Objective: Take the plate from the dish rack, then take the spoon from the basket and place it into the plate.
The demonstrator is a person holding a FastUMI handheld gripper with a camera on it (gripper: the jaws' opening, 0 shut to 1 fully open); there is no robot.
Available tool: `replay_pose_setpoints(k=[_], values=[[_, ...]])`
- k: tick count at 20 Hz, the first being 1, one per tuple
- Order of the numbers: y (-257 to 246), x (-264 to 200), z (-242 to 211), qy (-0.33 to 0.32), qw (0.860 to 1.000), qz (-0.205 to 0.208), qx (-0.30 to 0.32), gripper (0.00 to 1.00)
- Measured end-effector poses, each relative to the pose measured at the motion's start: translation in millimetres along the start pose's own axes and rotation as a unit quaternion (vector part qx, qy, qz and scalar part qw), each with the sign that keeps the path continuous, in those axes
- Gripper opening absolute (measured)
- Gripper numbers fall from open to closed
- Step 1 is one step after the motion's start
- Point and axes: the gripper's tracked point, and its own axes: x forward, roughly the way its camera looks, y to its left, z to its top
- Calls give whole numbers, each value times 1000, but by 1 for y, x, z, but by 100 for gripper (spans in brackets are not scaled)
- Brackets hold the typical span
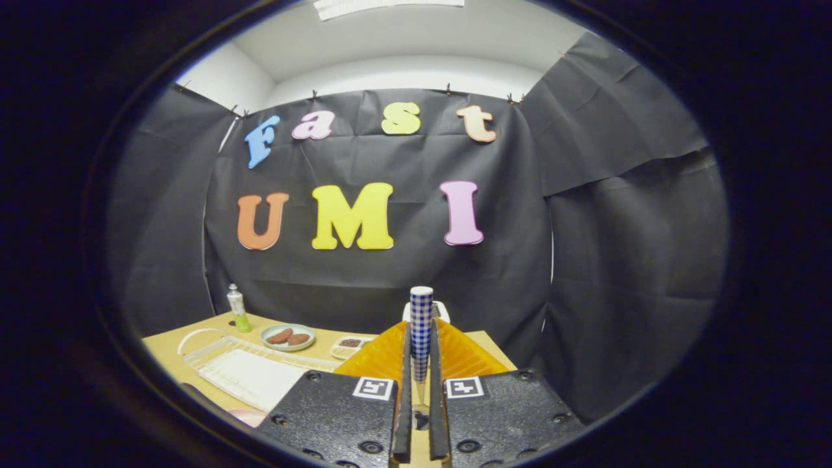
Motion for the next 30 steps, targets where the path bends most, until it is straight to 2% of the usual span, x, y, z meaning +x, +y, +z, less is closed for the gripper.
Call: replay_pose_setpoints(k=[3,8,13,16,21,30], values=[[34,-27,-9,1,1000,17,19,16],[97,-71,-46,14,998,56,15,16],[165,-89,-91,32,994,101,32,16],[197,-91,-121,55,992,110,27,16],[235,-98,-151,55,991,119,14,16],[246,-107,-176,49,994,95,35,19]])
